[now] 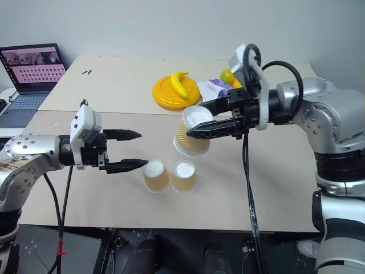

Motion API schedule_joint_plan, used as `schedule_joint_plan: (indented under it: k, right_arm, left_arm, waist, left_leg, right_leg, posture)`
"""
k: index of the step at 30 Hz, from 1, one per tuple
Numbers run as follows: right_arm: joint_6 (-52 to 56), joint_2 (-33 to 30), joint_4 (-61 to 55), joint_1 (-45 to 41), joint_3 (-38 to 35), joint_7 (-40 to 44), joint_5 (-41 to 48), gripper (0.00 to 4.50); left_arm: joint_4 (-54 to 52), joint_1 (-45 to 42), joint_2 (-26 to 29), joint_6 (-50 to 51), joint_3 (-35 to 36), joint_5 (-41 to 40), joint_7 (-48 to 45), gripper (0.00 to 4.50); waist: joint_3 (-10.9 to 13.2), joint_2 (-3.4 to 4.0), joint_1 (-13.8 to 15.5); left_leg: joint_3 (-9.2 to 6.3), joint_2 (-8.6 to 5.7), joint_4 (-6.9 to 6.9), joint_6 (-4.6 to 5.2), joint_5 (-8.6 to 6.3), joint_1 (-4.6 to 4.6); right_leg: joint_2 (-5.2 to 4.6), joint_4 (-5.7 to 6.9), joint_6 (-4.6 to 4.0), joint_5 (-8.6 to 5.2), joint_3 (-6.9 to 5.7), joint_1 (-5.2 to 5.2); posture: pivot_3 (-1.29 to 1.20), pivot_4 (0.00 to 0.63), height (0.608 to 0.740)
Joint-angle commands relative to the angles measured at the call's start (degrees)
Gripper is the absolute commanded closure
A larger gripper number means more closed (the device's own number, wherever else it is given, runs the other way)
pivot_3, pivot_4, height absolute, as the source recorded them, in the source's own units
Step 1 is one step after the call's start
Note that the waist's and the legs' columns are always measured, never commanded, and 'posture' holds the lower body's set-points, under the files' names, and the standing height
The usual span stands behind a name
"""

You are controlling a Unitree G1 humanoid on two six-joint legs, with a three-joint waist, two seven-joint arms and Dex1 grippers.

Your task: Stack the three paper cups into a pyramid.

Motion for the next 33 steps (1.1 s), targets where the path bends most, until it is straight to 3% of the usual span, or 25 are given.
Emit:
schedule_joint_plan:
  k: [1,9,33]
  right_arm:
    - [-0.8,2.5,2.7,-4.0,1.1,0.3,-2.3,1.77]
    - [-1.4,7.9,4.0,-5.5,4.7,-1.0,-7.3,1.77]
    - [10.3,13.2,-3.5,-2.3,2.2,-9.3,-2.5,1.77]
  left_arm:
    - [-3.4,1.4,1.5,0.1,3.4,-1.7,0.1,0.00]
    - [-4.7,2.6,2.7,0.8,4.5,-3.5,0.8,0.00]
    - [-3.1,-0.3,0.5,0.1,1.8,-2.9,2.2,0.00]
  waist:
    - [0.0,0.01,-0.1]
    - [0.0,0.01,-0.4]
    - [0.0,0.01,-0.6]
  left_leg:
    - [0.00,0.00,0.00,0.00,0.00,0.00]
    - [-0.02,0.01,-0.04,0.00,0.00,-0.03]
    - [-0.02,0.01,-0.04,0.00,0.00,-0.06]
  right_leg:
    - [0.00,0.00,0.00,0.00,0.00,-0.01]
    - [0.01,0.03,-0.02,0.00,-0.02,-0.05]
    - [0.01,0.06,-0.02,0.01,-0.02,-0.09]
  posture:
    - [0.00,0.150,0.732]
    - [0.00,0.150,0.732]
    - [0.00,0.150,0.732]
